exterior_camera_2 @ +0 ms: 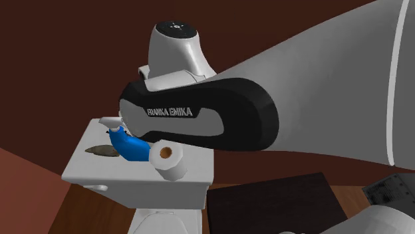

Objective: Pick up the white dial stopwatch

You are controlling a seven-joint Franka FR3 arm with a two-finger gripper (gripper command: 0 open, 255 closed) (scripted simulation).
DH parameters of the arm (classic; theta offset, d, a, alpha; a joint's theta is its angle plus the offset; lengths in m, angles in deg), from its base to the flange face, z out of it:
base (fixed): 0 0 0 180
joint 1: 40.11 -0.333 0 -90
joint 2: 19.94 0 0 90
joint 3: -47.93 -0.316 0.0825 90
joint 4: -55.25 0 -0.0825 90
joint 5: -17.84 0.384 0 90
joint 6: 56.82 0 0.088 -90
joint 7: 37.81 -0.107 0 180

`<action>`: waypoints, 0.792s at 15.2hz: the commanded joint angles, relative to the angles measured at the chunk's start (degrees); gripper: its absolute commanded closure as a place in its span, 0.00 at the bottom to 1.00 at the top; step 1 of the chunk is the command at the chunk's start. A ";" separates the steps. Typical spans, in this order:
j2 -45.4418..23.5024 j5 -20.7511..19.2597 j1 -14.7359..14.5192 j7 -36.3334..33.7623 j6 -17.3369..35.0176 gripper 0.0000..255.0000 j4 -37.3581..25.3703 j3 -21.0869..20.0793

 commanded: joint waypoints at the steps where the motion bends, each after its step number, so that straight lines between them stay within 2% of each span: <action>1: -1.99 0.55 -1.16 2.54 2.13 0.00 -0.19 -0.84; 10: -5.71 1.47 -1.49 3.92 8.09 0.00 2.12 -1.10; 11: -5.39 1.60 -1.50 4.01 8.07 1.00 2.41 -1.09; 12: -5.41 1.89 -1.39 4.56 8.28 1.00 2.69 -0.94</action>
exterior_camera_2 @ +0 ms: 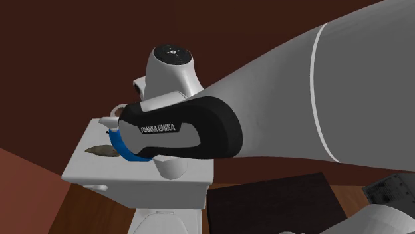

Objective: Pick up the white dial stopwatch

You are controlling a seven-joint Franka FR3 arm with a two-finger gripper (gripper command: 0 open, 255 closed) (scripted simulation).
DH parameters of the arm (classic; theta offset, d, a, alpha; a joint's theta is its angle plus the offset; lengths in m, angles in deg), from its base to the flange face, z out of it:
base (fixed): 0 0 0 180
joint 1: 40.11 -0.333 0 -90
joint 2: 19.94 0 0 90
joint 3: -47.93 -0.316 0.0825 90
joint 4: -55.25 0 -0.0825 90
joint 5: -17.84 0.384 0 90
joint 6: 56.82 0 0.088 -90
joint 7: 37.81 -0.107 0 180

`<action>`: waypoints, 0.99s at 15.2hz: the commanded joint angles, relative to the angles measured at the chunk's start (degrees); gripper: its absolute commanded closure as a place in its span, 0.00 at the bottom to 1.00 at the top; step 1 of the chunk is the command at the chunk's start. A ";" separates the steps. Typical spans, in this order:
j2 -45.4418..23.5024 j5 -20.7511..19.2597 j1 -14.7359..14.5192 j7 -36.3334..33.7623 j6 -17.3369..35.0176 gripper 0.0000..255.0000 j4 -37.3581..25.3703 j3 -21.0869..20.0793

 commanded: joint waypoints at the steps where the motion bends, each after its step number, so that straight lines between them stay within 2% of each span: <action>1: -0.75 -0.26 0.15 0.02 -2.03 1.00 0.71 0.17; 8: -0.95 -0.35 0.11 -0.09 -1.91 1.00 0.61 0.13; 15: 2.51 -1.21 0.41 -1.38 -7.41 1.00 -1.50 0.37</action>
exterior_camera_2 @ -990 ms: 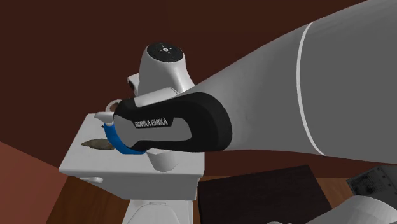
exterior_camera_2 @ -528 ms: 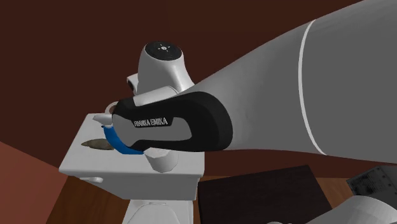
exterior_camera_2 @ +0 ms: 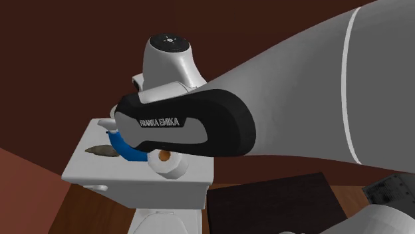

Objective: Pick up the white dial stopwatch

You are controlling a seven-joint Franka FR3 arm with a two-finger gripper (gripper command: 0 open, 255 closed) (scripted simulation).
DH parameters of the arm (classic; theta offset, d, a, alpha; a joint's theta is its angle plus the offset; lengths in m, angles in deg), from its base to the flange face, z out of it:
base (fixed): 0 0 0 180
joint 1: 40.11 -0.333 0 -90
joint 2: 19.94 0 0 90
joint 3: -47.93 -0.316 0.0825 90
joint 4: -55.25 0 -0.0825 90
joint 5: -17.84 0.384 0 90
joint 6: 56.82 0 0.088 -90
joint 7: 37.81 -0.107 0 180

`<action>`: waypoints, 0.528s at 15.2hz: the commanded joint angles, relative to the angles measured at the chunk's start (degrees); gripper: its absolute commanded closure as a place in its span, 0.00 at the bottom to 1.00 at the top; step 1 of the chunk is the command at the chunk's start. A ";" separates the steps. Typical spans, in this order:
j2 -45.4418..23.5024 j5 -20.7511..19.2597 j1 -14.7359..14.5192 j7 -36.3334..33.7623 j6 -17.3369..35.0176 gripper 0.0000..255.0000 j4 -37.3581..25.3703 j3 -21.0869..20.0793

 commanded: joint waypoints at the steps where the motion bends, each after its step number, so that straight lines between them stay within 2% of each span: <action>1: 0.90 -0.20 0.09 -0.26 -1.70 1.00 -0.53 0.10; 8: 3.63 -0.95 0.38 -1.40 -7.17 1.00 -3.34 0.37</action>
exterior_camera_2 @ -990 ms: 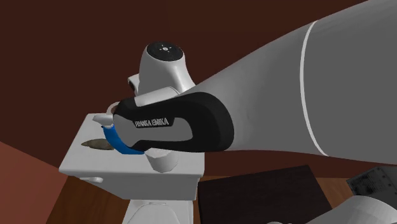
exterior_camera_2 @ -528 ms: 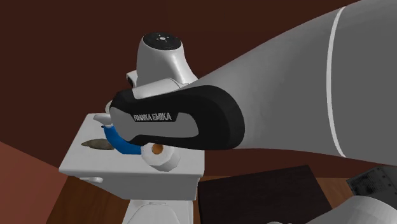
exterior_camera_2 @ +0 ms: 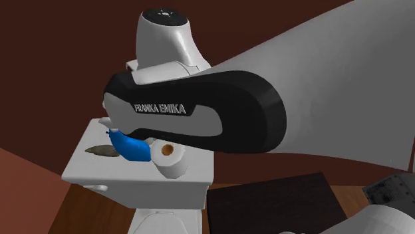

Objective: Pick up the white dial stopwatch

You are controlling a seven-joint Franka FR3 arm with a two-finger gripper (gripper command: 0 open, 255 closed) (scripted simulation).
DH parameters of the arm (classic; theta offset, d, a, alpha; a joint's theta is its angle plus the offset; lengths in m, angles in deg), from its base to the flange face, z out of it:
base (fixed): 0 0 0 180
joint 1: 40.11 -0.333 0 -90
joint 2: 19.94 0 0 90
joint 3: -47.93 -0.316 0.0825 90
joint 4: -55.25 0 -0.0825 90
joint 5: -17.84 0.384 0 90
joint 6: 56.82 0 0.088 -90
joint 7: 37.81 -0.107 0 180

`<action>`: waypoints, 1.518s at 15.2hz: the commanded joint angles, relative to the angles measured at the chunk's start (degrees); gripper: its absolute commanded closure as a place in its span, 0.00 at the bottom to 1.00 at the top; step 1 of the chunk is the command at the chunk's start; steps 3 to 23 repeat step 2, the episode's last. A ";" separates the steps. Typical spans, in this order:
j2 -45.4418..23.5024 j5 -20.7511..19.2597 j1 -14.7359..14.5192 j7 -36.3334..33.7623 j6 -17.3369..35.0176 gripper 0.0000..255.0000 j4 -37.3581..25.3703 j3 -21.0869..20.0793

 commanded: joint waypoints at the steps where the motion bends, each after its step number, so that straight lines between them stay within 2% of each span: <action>1: 0.32 -0.10 0.03 -0.17 -0.74 1.00 -0.41 0.02; 23: 0.32 -0.10 0.03 -0.17 -0.74 1.00 -0.41 0.02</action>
